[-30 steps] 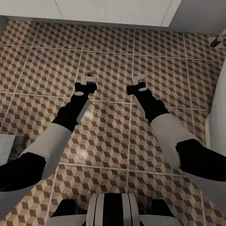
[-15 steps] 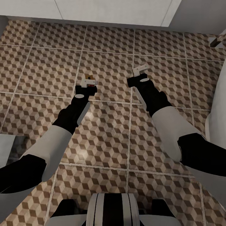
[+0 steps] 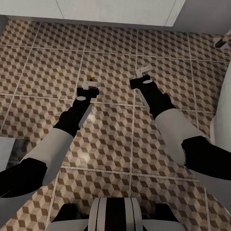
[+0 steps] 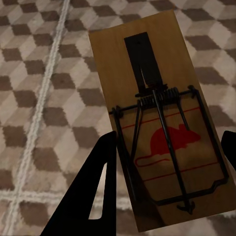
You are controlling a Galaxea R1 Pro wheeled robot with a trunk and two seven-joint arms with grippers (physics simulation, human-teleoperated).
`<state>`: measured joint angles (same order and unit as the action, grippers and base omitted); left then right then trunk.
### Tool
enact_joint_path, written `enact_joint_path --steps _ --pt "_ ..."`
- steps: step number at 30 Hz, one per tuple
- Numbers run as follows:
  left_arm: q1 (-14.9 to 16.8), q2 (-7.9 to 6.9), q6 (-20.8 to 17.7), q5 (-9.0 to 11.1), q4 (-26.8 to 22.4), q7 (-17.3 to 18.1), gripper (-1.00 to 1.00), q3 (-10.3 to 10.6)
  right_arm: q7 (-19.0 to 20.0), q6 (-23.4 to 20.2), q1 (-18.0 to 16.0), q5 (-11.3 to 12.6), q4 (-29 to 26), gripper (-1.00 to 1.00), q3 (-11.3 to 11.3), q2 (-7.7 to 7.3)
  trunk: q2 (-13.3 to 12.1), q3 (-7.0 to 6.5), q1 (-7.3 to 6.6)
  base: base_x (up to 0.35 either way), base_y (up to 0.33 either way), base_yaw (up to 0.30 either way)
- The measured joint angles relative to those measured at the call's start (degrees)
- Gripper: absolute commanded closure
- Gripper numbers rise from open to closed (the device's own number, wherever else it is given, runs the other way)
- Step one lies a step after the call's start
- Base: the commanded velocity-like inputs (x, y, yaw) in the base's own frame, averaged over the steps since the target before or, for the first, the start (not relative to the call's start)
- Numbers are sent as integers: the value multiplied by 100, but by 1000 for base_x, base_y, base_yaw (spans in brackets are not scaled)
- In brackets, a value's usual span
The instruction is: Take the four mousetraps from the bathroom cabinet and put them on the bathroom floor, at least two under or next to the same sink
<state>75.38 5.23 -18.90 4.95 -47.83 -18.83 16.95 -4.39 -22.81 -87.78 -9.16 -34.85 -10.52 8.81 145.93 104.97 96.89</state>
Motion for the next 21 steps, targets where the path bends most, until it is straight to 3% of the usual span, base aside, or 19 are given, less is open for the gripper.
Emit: enact_joint_path --steps 21 --pt "-46 -8 0 1 12 -4 100 2 0 12 0 9 9 100 -1 -22 16 0 31 0 0 0"
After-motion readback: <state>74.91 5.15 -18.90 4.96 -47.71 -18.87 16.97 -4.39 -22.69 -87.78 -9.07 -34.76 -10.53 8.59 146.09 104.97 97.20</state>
